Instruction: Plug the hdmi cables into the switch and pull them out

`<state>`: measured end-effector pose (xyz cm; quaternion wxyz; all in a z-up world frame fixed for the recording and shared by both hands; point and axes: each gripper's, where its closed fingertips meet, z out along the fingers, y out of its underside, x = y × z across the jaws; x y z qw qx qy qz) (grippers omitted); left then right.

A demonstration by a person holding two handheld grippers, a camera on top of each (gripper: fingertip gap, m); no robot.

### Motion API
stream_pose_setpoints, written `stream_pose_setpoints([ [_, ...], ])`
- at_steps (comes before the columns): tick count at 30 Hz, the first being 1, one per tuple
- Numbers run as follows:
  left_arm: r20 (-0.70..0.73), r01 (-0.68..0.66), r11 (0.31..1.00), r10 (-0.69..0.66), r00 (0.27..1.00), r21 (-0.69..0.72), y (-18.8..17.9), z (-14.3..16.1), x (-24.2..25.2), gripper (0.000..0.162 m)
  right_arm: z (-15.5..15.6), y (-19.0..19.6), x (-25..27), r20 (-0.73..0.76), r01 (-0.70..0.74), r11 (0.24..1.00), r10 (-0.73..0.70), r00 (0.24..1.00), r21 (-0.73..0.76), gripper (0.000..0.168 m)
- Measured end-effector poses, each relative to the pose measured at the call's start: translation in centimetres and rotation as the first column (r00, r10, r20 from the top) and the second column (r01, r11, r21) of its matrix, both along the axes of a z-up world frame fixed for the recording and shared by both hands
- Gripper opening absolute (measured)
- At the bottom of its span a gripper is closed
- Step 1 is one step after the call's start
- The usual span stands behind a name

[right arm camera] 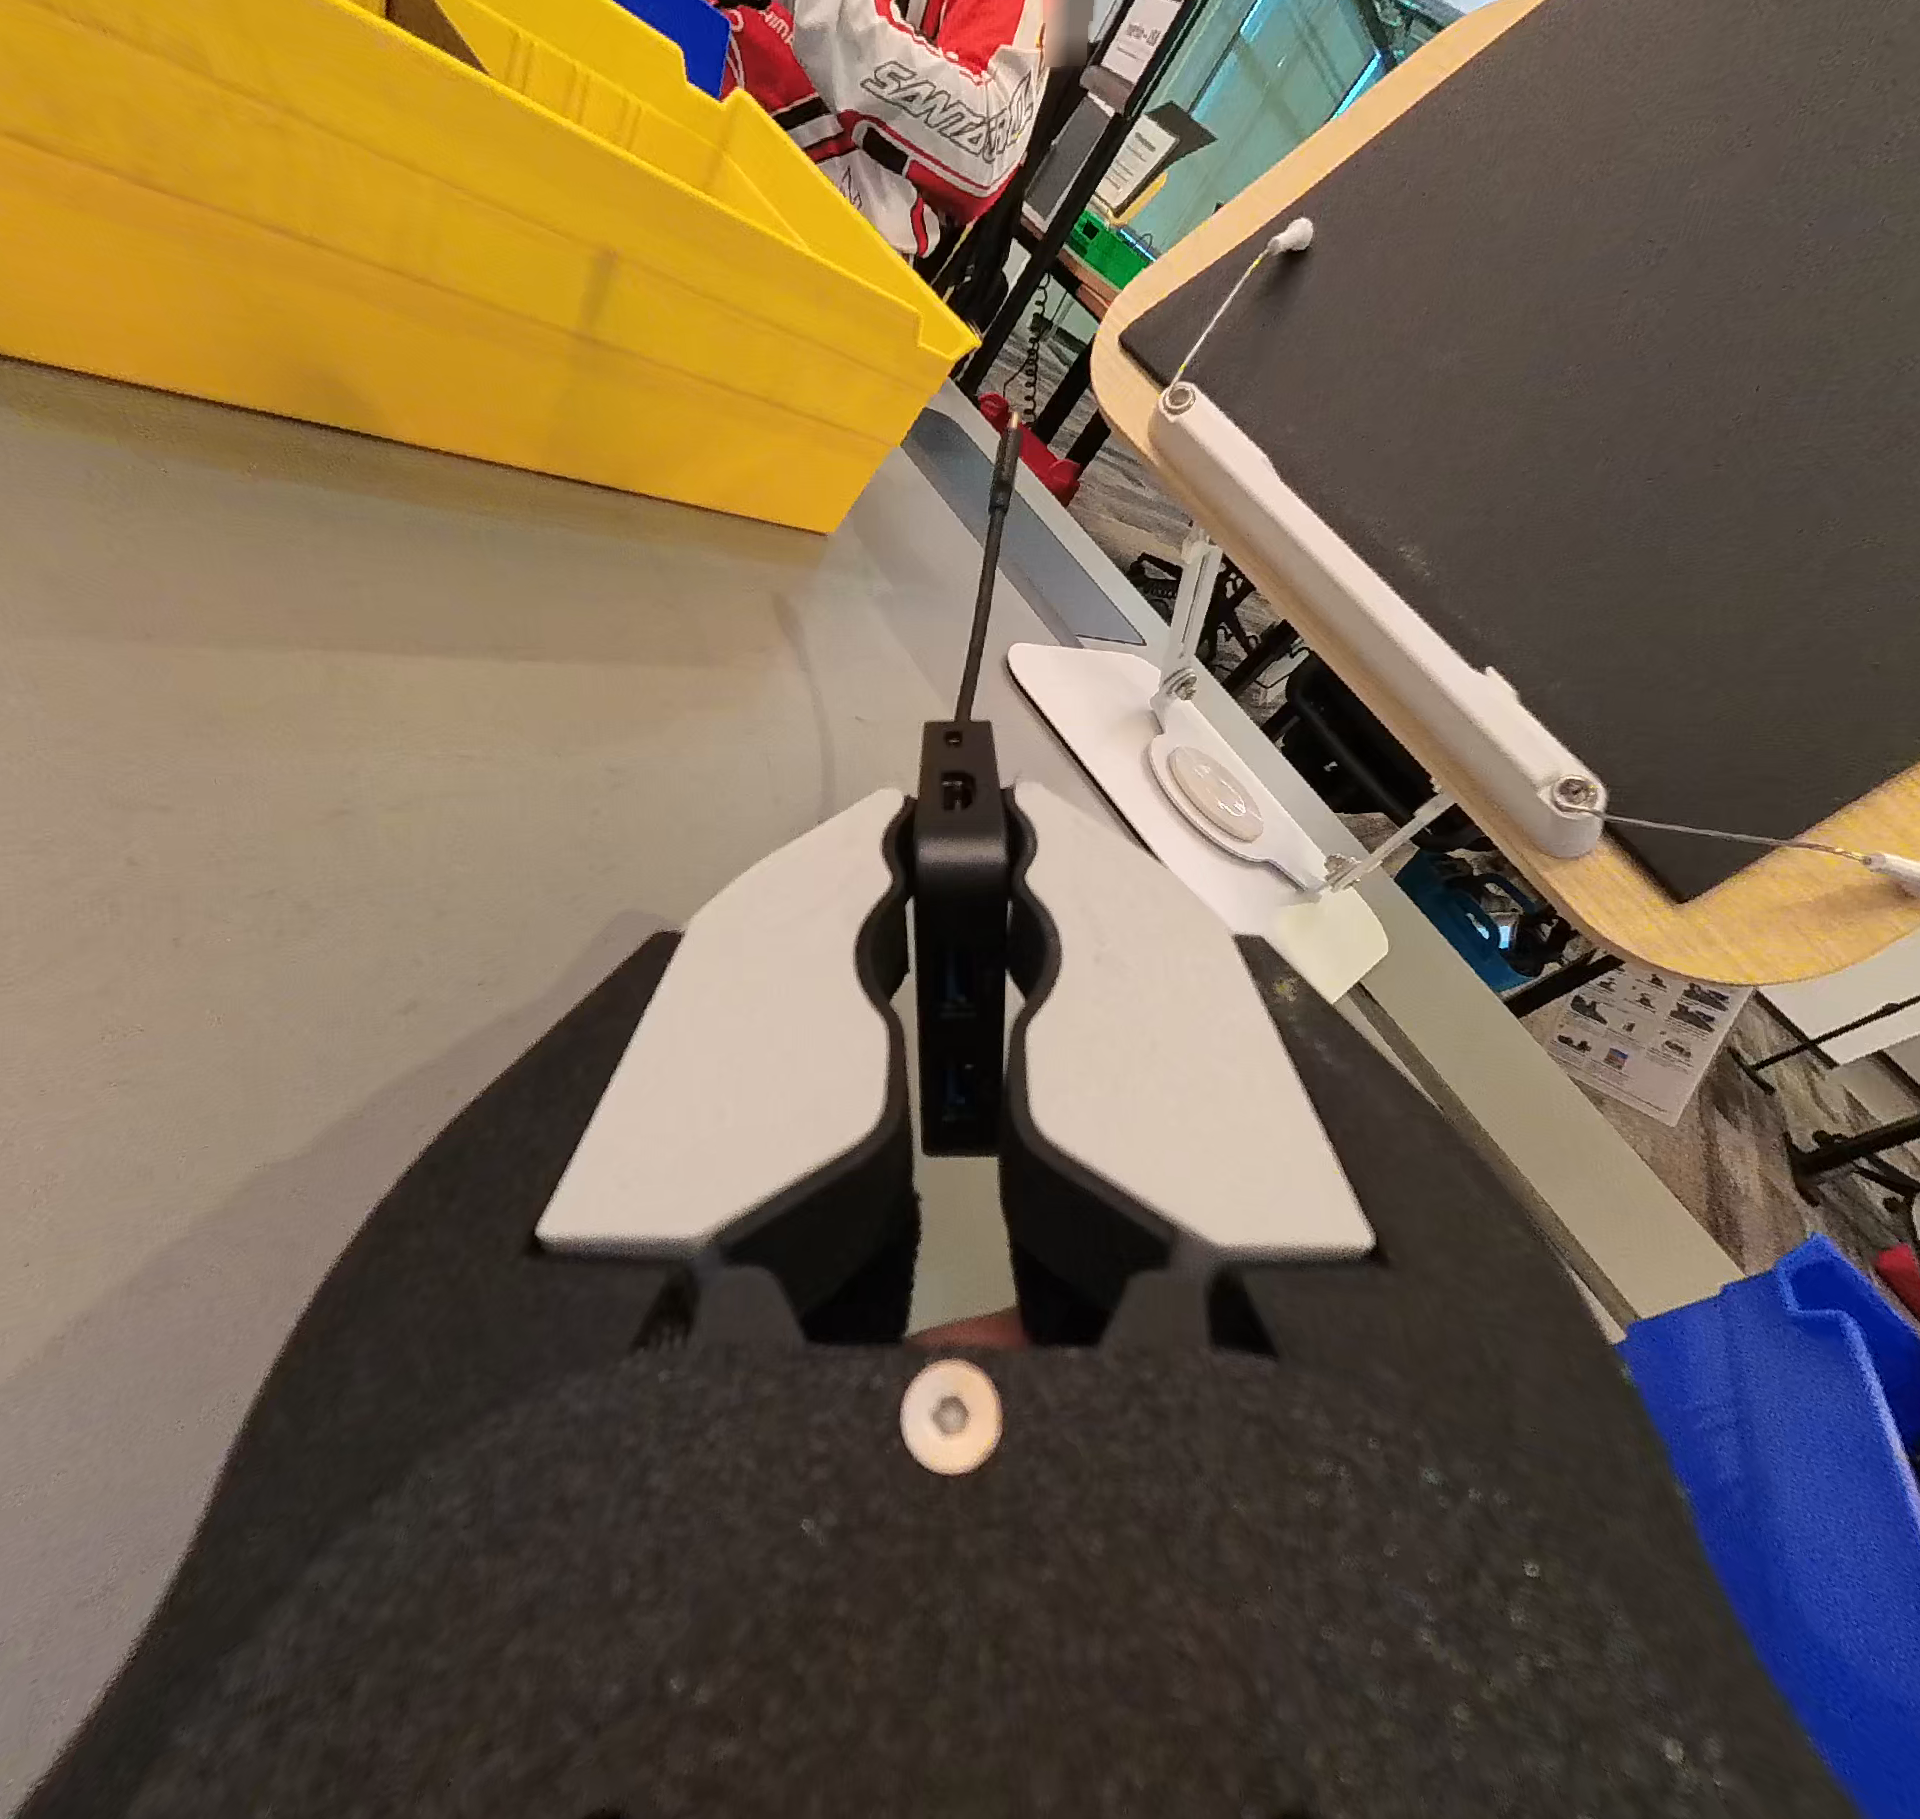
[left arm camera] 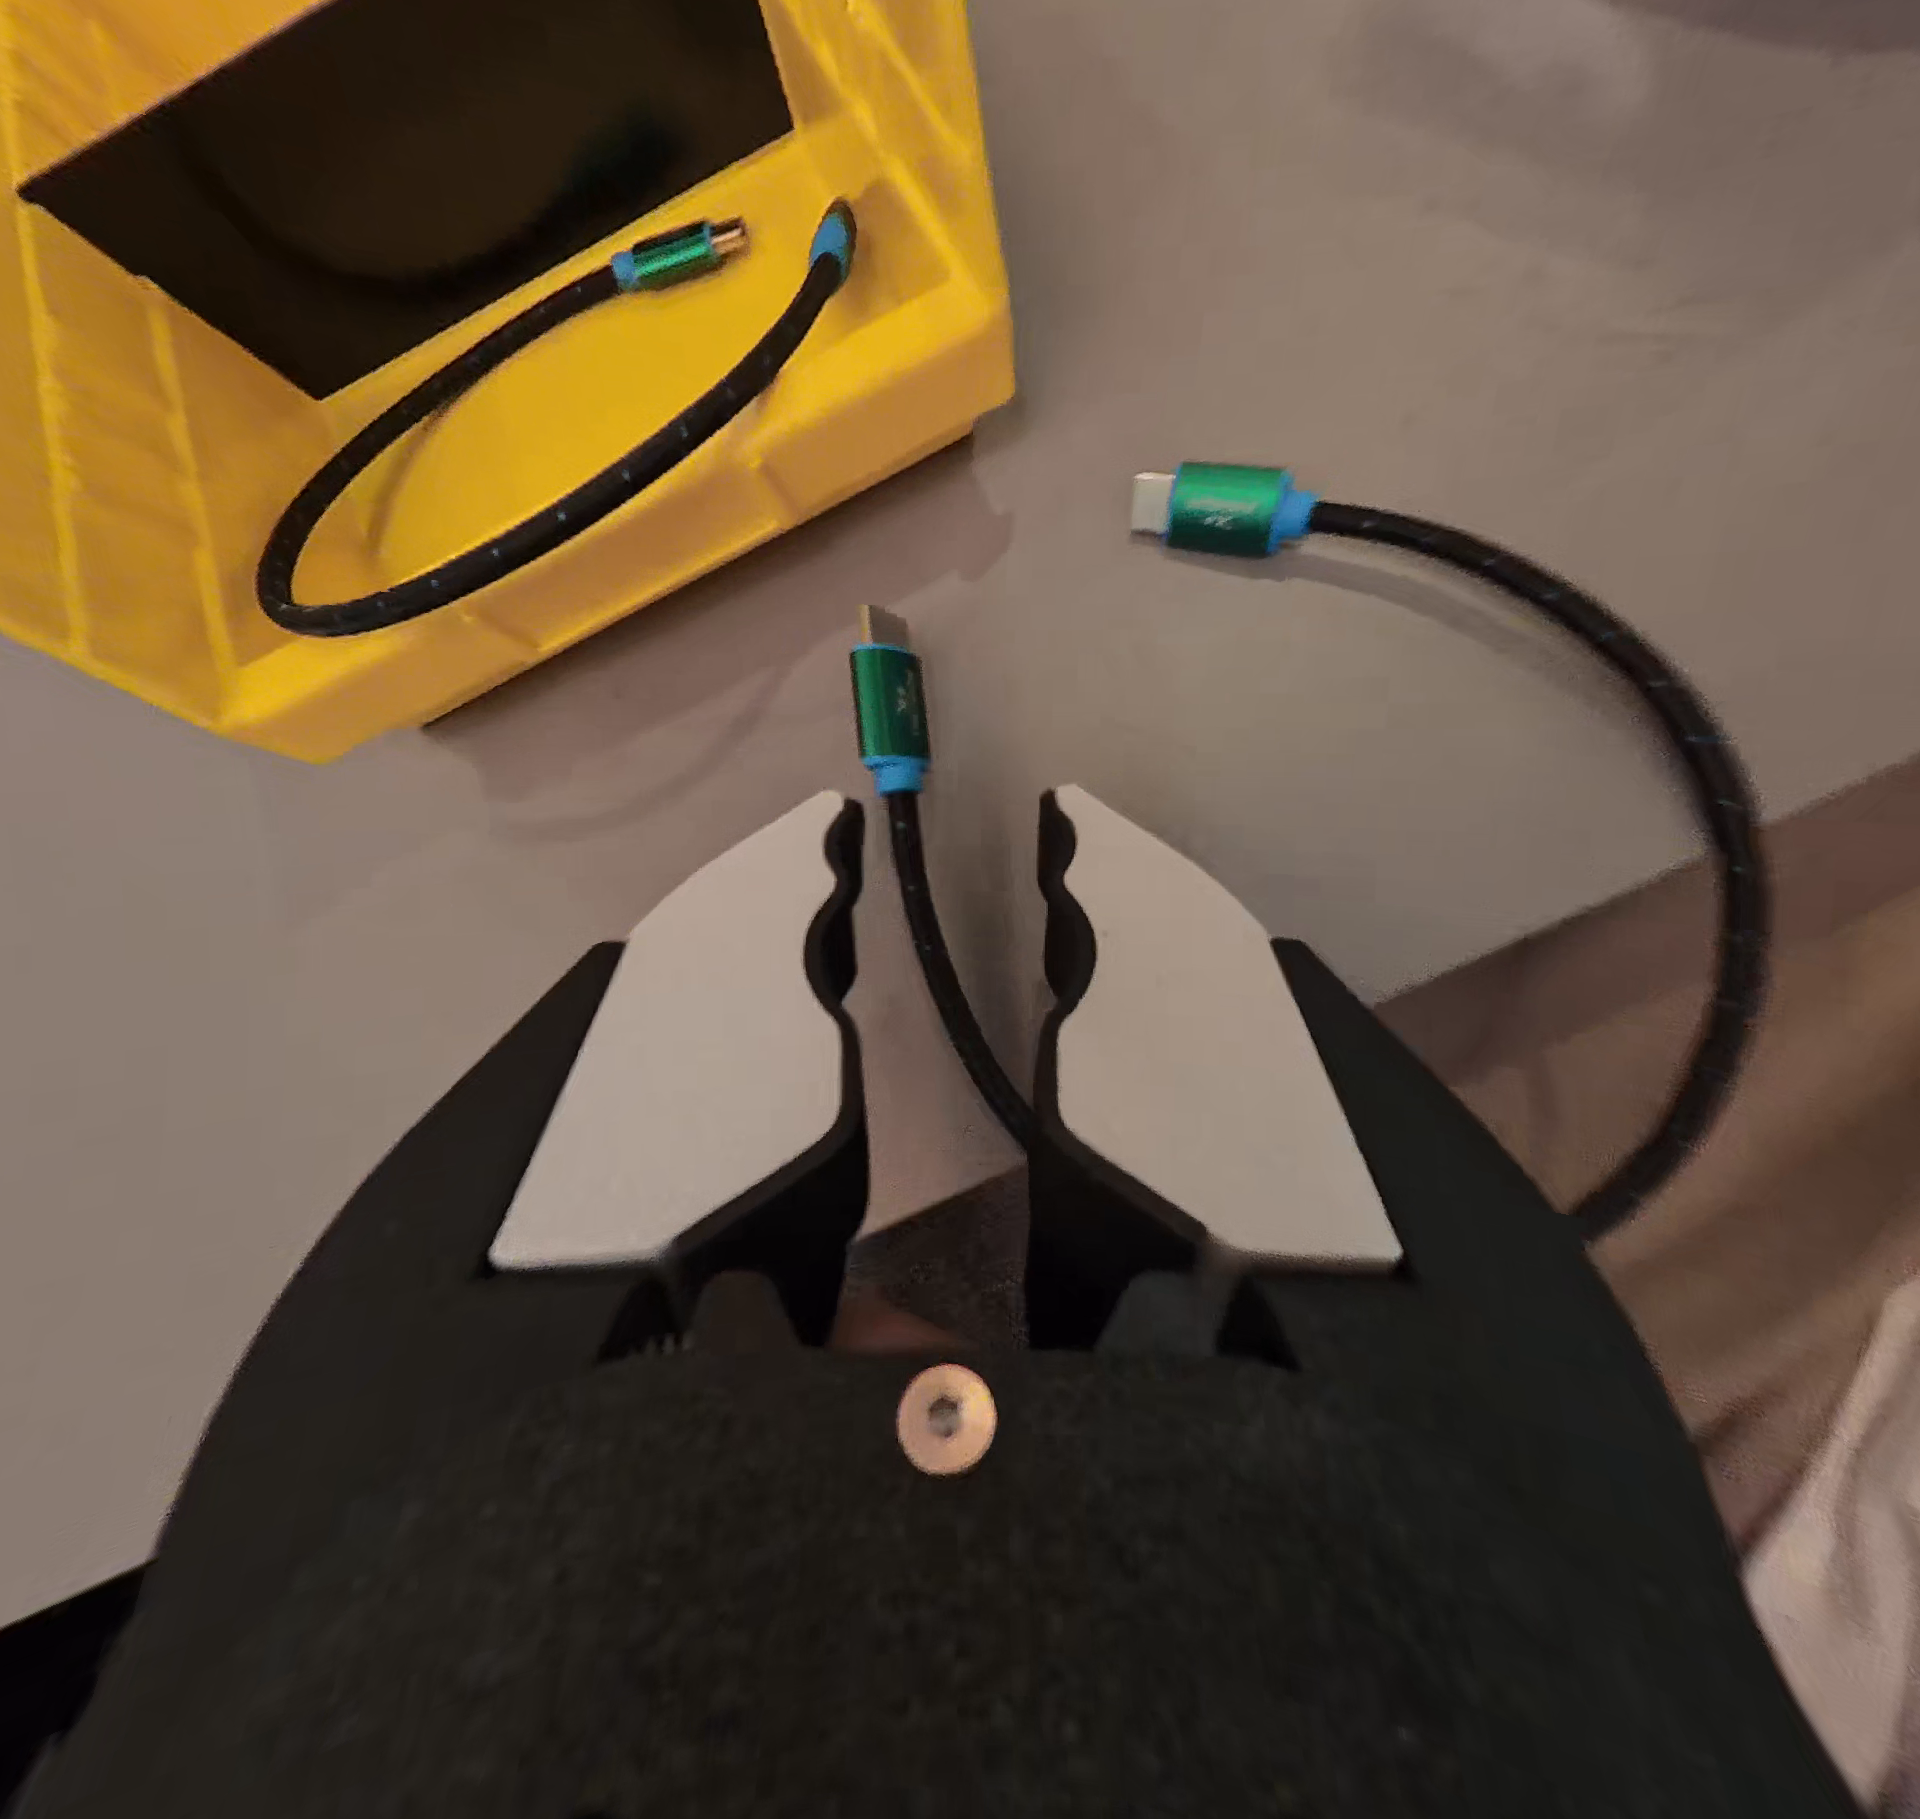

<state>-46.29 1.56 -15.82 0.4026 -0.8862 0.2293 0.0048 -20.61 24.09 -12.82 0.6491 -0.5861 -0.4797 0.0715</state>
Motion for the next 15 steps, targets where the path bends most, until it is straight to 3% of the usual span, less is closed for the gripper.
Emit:
stream_pose_setpoints([
  [5, -0.057, -0.01, 0.998, 0.006, 0.998, -0.066, 1.8, -3.4, -0.5, 0.031, -0.2, -0.2, -0.1, 0.019, -0.003, 1.0, 0.003, 1.0, 0.009, 0.013],
  [7, -0.076, -0.042, 0.996, 0.036, 0.996, -0.082, 2.5, -4.2, -1.2, 0.023, -0.2, -0.2, -0.2, 0.02, -0.006, 1.0, 0.006, 1.0, 0.008, 0.013],
  [8, -0.096, -0.048, 0.994, 0.038, 0.995, -0.1, 2.6, -4.6, -1.6, 0.011, -0.2, -0.2, -0.2, 0.02, -0.006, 1.0, 0.006, 1.0, 0.007, 0.013],
  [10, -0.1, -0.042, 0.989, 0.027, 0.995, -0.144, 2.6, -5.1, -1.7, 0.01, -0.2, -0.2, -0.1, 0.016, -0.007, 1.0, 0.007, 1.0, 0.004, 0.013],
  [15, 0.16, 0.115, 0.973, -0.084, 0.984, -0.2, 1.9, -2.7, 2.5, 0.01, 0.0, -0.2, -0.2, 0.006, -0.016, 1.0, 0.016, 1.0, 0.003, 0.013],
])
